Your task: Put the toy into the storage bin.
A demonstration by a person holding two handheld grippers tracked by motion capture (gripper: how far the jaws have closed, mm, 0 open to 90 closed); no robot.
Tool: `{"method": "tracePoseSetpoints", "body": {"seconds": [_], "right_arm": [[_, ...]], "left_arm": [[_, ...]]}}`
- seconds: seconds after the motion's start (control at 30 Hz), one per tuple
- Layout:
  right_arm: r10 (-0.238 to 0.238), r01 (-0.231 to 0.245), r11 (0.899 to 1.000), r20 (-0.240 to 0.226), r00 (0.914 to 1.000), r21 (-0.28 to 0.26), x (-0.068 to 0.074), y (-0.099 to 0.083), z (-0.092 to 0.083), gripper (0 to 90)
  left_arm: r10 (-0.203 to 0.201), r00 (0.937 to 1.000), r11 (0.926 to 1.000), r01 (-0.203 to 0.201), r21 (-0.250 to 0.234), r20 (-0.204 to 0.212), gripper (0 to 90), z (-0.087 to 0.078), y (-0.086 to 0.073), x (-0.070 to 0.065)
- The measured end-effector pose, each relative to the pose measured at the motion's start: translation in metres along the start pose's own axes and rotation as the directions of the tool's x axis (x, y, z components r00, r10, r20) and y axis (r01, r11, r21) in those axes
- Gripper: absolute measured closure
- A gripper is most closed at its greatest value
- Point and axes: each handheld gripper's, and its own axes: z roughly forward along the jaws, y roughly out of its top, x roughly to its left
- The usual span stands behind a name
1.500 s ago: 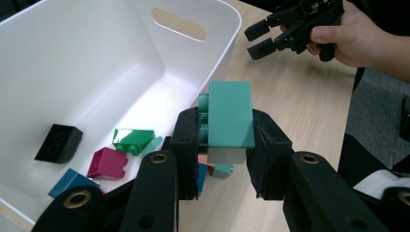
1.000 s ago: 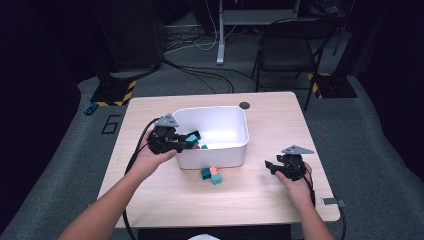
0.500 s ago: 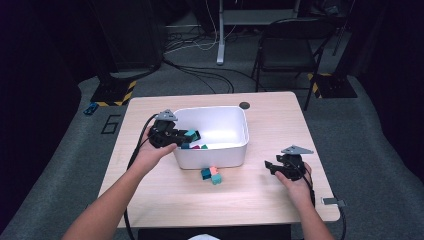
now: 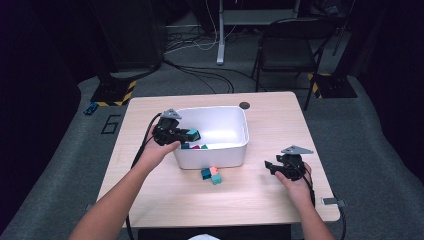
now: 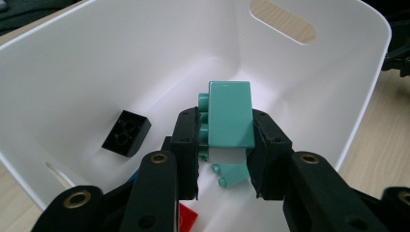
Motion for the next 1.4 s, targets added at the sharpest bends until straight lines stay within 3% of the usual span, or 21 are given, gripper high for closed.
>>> {"method": "tracePoseSetpoints", "body": {"seconds": [0.37, 0.67, 0.83, 1.03, 1.4], "right_arm": [[0.005, -0.005, 1.000, -0.001, 1.0000, -0.004, 0.000, 0.000, 0.000, 40.8], [0.007, -0.007, 1.000, 0.000, 1.0000, -0.005, 0.000, 0.000, -0.001, 40.8], [0.010, -0.010, 1.000, 0.001, 1.0000, -0.005, 0.000, 0.000, -0.001, 40.8], [0.001, -0.001, 1.000, -0.001, 1.0000, 0.002, -0.001, 0.000, 0.000, 40.8], [0.003, -0.003, 1.000, -0.001, 1.0000, 0.000, 0.000, 0.000, 0.000, 40.7]], "left_arm": [[-0.005, 0.9999, 0.9997, 0.006, 0.024, -0.009, 66.6, 0.007, -0.001, 0.000], [-0.003, 0.9998, 0.9998, 0.003, 0.020, -0.020, 59.7, 0.006, -0.001, 0.000], [-0.011, 0.9999, 0.9999, 0.011, -0.013, -0.008, 56.1, -0.002, -0.001, -0.004], [0.016, 0.9998, 0.9988, -0.015, -0.046, 0.009, 53.8, -0.013, -0.001, -0.016], [0.046, 0.9987, 0.9971, -0.044, -0.063, 0.024, 50.6, -0.031, -0.004, -0.026]]}}
